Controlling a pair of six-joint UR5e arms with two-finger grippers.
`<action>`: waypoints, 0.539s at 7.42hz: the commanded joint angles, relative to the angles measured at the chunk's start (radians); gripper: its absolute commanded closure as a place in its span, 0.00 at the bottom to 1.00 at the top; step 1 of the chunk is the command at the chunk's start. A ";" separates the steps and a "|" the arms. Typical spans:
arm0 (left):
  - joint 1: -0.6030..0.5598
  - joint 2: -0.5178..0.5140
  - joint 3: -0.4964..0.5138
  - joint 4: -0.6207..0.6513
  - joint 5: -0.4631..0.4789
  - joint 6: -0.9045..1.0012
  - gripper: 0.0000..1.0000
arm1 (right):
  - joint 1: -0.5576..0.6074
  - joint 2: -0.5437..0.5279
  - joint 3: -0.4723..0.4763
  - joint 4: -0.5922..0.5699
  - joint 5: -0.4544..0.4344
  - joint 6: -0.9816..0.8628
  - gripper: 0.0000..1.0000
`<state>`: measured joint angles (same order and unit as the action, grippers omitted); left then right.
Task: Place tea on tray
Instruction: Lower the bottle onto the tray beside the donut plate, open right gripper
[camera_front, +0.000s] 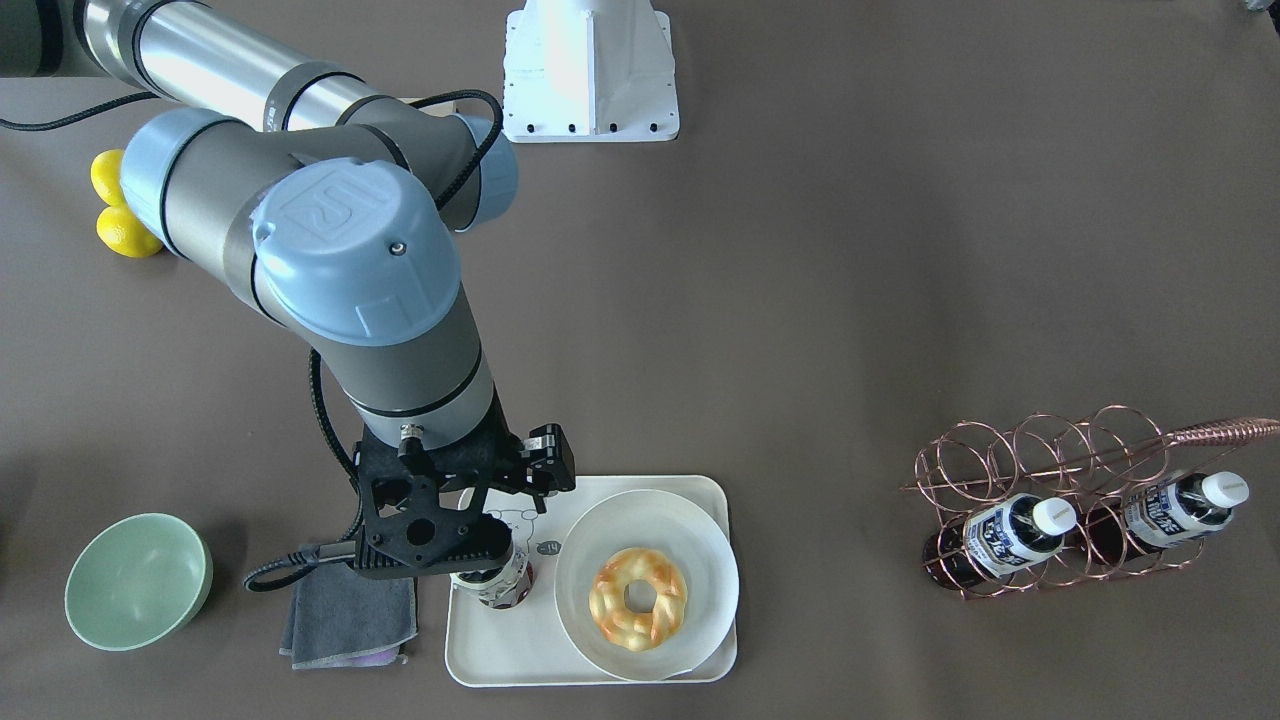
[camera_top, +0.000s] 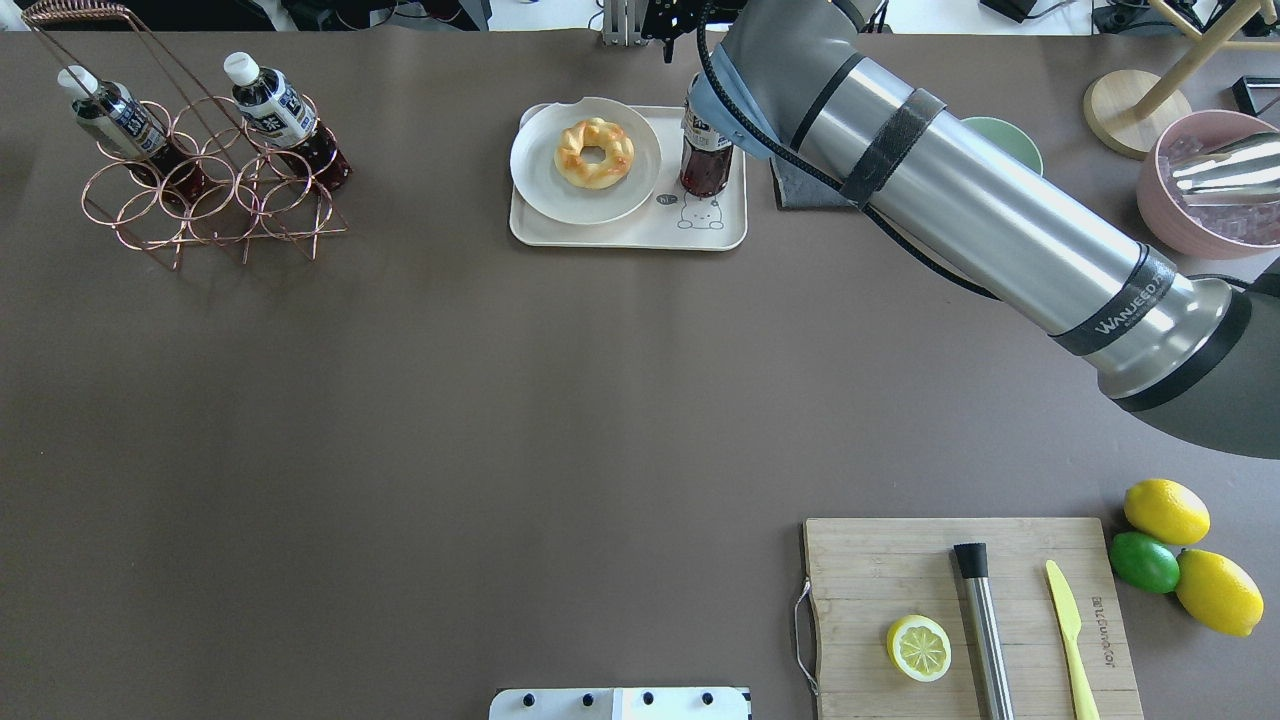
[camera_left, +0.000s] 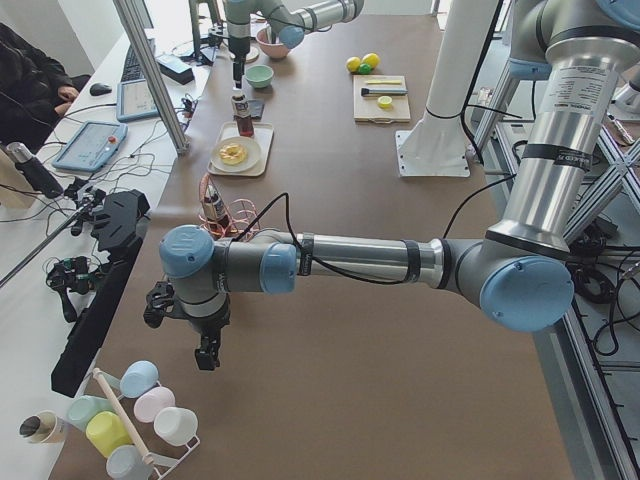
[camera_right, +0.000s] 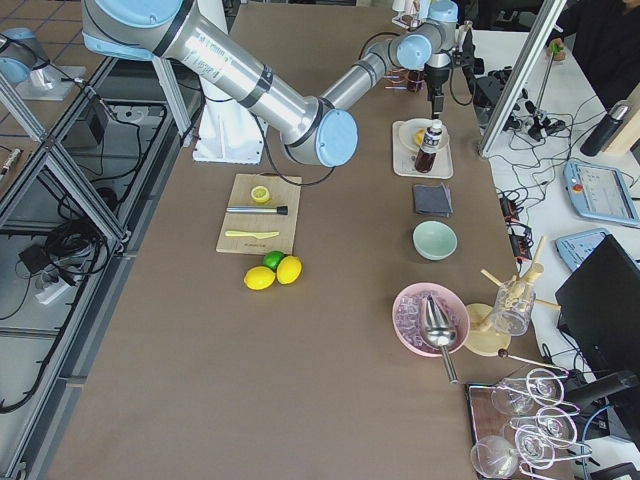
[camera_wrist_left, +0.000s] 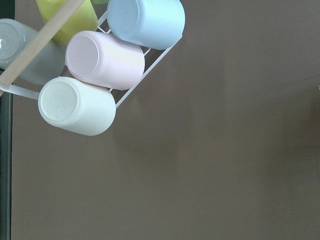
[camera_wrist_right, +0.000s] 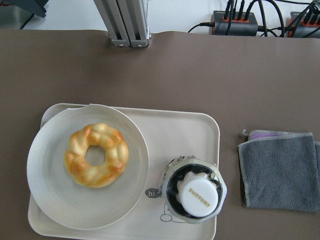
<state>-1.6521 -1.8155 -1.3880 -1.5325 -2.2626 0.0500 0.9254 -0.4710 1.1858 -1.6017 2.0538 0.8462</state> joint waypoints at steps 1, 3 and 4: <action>-0.002 0.005 -0.003 0.000 0.002 -0.001 0.02 | 0.010 -0.027 0.225 -0.261 0.019 -0.001 0.00; -0.003 0.027 -0.006 0.012 -0.003 -0.002 0.02 | 0.088 -0.301 0.494 -0.313 0.022 -0.092 0.00; -0.003 0.039 -0.014 0.017 -0.008 -0.002 0.02 | 0.151 -0.428 0.583 -0.328 0.022 -0.175 0.00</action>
<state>-1.6543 -1.7956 -1.3933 -1.5249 -2.2646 0.0484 0.9875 -0.6781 1.5866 -1.8958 2.0740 0.7883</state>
